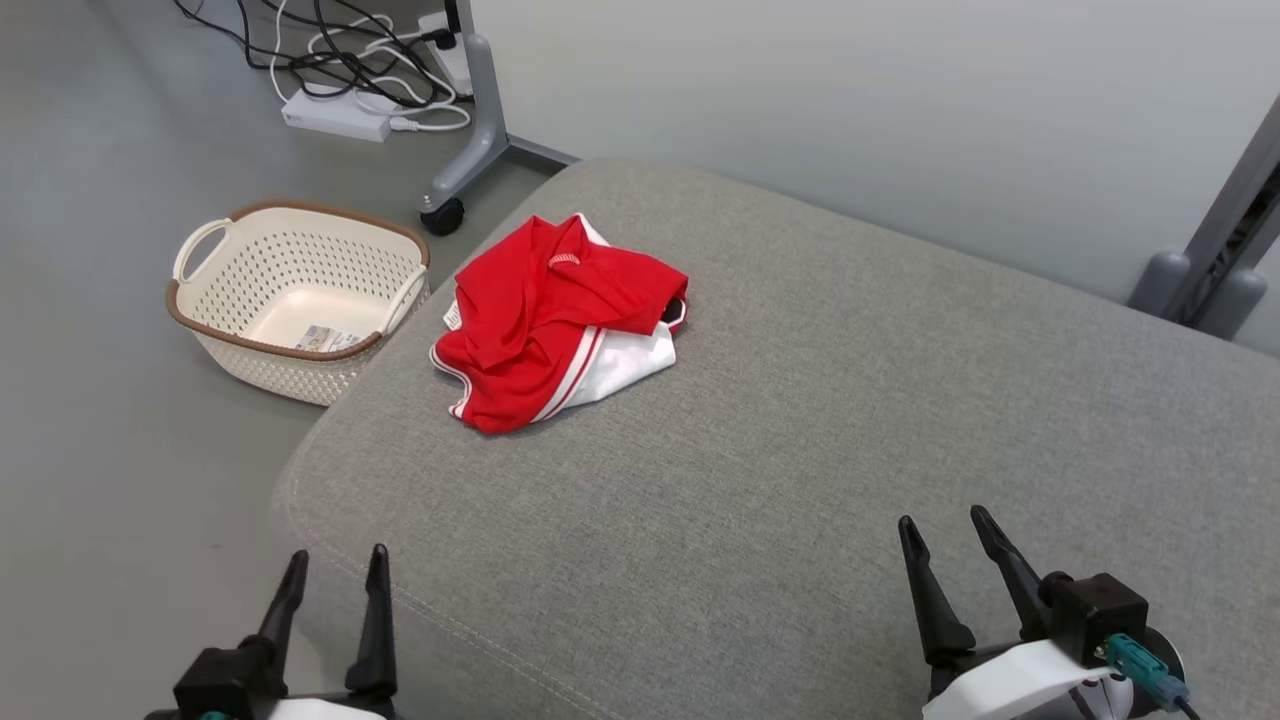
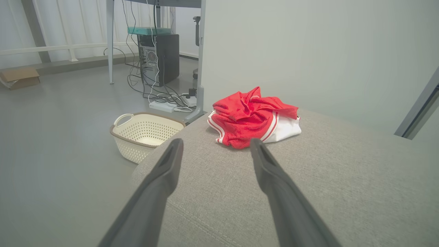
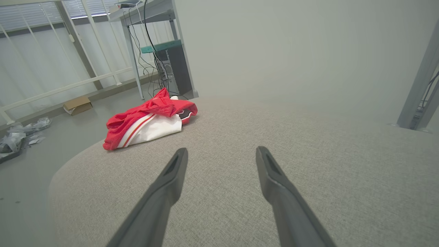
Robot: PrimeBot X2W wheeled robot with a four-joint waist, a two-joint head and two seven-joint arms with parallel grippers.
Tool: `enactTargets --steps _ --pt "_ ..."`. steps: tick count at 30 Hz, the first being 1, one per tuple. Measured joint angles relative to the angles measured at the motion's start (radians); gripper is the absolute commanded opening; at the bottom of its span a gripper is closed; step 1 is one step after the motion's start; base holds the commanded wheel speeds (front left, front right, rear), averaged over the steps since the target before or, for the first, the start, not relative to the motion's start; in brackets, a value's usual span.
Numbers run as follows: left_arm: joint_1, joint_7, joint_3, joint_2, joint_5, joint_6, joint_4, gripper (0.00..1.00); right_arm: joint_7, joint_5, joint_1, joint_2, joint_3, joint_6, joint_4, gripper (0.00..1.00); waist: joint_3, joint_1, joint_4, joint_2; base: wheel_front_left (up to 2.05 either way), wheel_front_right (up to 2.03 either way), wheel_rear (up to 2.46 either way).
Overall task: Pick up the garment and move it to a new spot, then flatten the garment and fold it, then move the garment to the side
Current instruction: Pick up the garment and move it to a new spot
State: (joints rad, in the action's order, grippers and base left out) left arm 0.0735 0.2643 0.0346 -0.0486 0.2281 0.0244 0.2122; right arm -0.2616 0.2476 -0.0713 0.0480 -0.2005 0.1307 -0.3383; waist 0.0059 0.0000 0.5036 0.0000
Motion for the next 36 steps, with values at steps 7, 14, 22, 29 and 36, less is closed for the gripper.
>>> enactTargets --steps 7,14,22,29,36 --pt "-0.088 0.0 -0.082 0.0 0.002 0.031 0.001 1.0 0.0 -0.031 -0.022 0.017 0.0 0.0 0.025 1.0 0.072 0.0 -0.033 0.0 0.0 0.0 0.0" --pt "-0.247 0.0 -0.151 -0.07 0.0 0.08 0.121 1.0 0.0 -0.049 -0.081 0.051 -0.008 0.0 0.04 1.0 0.174 0.0 -0.085 0.0 0.0 0.0 0.0" --pt "-0.52 -0.082 -0.134 -0.217 0.054 0.099 0.298 1.0 0.0 -0.057 -0.128 0.067 -0.024 0.0 0.06 1.0 0.276 0.0 -0.174 0.0 0.0 0.0 0.0" --pt "-0.726 -0.262 -0.007 -0.296 0.16 0.105 0.431 1.0 0.0 -0.058 -0.162 0.074 -0.036 0.0 0.07 1.0 0.345 0.0 -0.239 0.0 0.0 0.0 0.0" --pt "-0.854 -0.439 0.08 -0.339 0.3 0.106 0.572 1.0 0.0 -0.058 -0.183 0.074 -0.042 0.0 0.077 1.0 0.395 0.0 -0.285 -0.0001 0.0 0.0 0.0"
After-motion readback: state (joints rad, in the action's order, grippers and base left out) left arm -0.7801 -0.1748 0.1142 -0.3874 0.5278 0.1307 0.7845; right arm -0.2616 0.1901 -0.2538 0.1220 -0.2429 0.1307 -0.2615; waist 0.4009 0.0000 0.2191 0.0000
